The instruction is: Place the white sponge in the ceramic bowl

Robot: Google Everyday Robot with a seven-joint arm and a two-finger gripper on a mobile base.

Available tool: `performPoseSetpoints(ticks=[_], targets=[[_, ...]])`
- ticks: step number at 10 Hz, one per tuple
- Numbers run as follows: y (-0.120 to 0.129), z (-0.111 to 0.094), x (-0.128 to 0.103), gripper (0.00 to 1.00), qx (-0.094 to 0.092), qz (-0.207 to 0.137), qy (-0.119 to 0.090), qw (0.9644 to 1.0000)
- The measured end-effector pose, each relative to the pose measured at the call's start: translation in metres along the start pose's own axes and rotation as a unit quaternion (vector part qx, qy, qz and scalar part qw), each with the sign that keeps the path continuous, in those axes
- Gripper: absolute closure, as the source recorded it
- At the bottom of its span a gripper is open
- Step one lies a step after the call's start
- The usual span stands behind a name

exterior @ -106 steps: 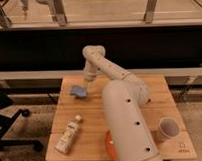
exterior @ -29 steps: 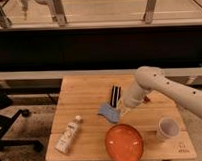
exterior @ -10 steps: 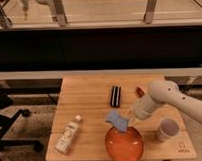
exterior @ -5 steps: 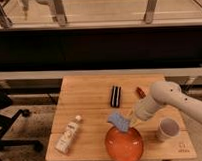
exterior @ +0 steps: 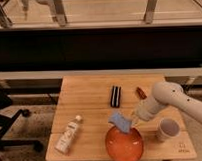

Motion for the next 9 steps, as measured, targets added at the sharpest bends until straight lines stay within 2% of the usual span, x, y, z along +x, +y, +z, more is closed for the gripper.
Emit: performPoseSetpoints(ticks=[9], targets=[[0.0075,-0.0069,0.0065,0.99,0.001,0.002,0.001,1.0]])
